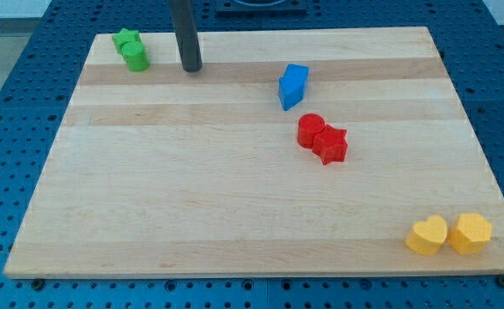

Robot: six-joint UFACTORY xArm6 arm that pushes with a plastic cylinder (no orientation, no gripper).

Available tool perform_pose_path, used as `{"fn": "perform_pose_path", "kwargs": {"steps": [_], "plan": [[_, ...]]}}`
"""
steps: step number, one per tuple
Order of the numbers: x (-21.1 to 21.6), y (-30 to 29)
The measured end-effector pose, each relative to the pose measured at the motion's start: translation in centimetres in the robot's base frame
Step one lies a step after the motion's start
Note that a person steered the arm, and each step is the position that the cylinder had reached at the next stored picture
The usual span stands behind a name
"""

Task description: Adjust the green circle diagonally bottom left to the green star

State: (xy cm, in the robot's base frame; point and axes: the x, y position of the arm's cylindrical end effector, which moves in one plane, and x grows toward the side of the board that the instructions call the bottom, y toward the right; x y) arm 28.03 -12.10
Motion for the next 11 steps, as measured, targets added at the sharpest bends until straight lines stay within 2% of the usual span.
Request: {"fn": "perform_pose_path", "kwargs": {"steps": [11], "plan": [[0.0, -9.1]]}}
